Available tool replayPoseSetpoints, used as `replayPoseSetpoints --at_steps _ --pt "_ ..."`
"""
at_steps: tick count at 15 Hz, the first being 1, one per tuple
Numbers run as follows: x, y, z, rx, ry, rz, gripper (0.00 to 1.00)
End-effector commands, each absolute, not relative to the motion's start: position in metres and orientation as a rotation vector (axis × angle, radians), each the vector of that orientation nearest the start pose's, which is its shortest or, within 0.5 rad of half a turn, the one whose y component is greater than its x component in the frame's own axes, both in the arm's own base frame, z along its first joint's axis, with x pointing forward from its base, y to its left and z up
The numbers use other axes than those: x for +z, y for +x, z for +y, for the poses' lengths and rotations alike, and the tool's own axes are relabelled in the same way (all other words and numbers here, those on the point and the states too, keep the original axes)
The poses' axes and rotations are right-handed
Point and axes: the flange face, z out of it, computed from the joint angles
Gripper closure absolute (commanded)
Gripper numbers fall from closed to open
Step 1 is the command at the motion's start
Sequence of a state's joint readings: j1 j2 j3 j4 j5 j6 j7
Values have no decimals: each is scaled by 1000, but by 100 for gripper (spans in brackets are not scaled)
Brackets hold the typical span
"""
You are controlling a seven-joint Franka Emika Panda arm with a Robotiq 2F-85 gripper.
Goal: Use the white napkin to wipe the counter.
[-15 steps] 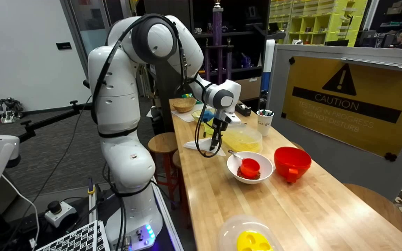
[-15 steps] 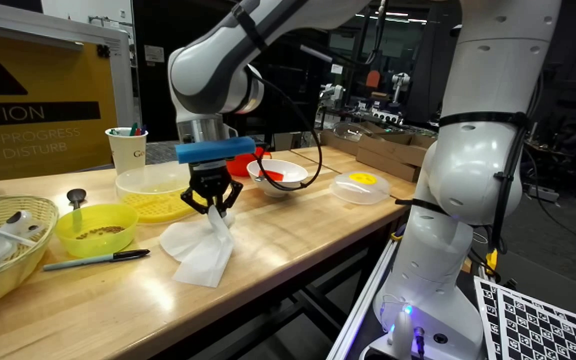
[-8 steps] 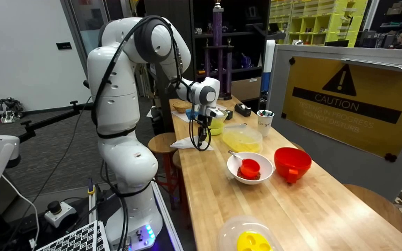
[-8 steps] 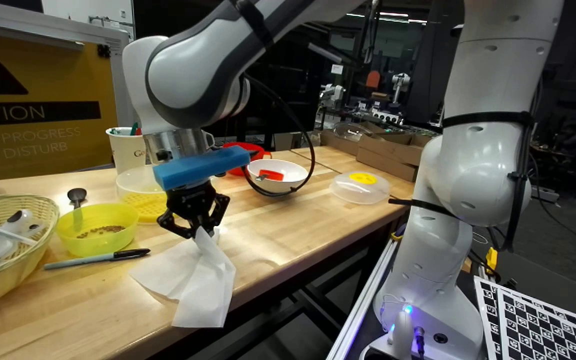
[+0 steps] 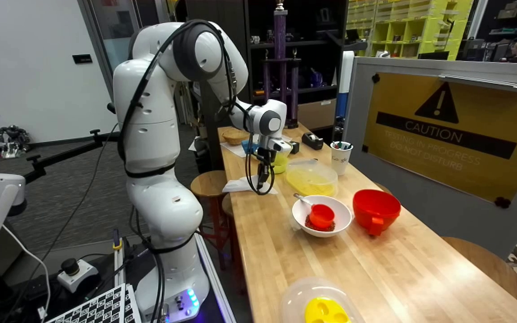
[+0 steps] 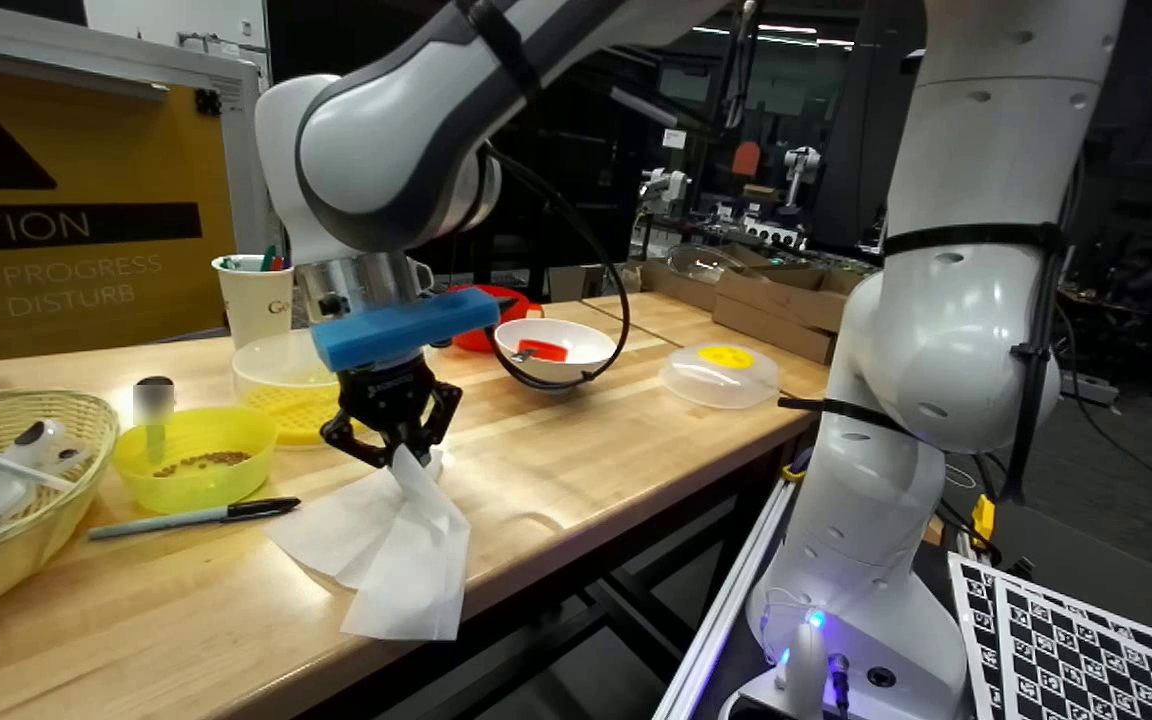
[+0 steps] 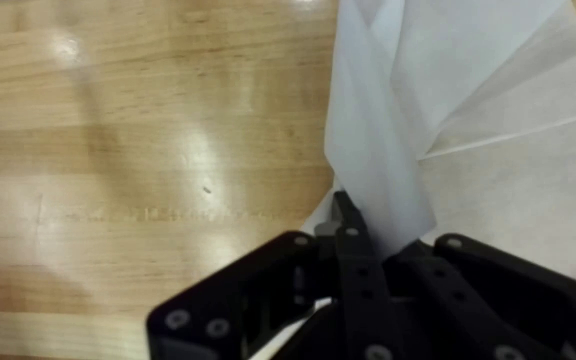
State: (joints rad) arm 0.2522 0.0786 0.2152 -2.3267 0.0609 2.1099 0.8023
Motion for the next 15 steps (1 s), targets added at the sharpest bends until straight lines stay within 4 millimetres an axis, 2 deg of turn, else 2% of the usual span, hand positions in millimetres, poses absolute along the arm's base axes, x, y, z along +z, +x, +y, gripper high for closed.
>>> replayPoseSetpoints --at_steps 1,4,7,11,15 --pt "275 447 186 500 -3131 728 100" --pt "275 461 160 520 -3085 832 100" --pt "277 472 143 534 -3045 904 100" --pt "283 478 135 542 -3009 950 100" --pt "289 480 137 529 -3001 952 100"
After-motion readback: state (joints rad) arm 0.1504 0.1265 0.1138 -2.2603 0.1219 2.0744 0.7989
